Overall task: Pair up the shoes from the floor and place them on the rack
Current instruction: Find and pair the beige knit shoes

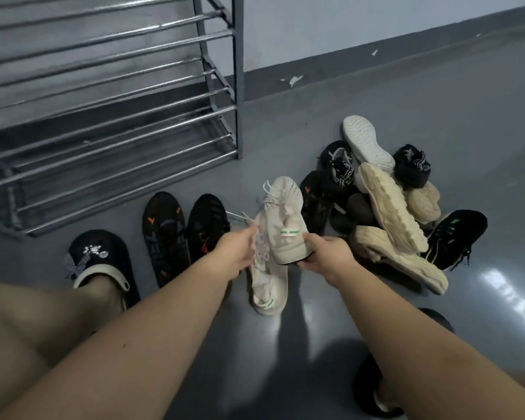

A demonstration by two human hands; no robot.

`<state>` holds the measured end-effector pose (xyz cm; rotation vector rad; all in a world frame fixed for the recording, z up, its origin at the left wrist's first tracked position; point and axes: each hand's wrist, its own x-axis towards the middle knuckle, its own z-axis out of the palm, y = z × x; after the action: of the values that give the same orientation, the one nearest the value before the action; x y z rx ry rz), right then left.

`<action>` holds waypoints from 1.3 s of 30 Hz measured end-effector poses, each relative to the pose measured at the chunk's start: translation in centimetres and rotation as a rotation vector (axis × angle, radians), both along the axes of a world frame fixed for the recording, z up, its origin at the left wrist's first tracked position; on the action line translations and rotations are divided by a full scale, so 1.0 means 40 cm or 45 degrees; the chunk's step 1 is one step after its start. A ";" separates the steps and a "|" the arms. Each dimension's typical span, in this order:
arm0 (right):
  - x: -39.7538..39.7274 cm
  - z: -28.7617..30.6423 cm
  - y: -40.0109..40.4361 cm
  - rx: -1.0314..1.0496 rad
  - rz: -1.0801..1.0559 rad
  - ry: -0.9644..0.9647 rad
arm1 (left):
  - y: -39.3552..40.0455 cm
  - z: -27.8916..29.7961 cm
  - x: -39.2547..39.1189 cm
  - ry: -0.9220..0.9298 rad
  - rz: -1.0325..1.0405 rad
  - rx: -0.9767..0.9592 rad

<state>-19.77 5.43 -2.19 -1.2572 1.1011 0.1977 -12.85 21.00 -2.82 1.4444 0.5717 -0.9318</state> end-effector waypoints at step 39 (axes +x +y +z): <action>-0.030 -0.199 0.063 -0.168 0.681 0.406 | 0.290 -0.200 -0.063 0.191 -0.038 0.070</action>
<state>-20.98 7.96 -10.14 -1.6627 1.0338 0.7611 -15.39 32.58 -10.84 1.4432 0.6932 -1.0613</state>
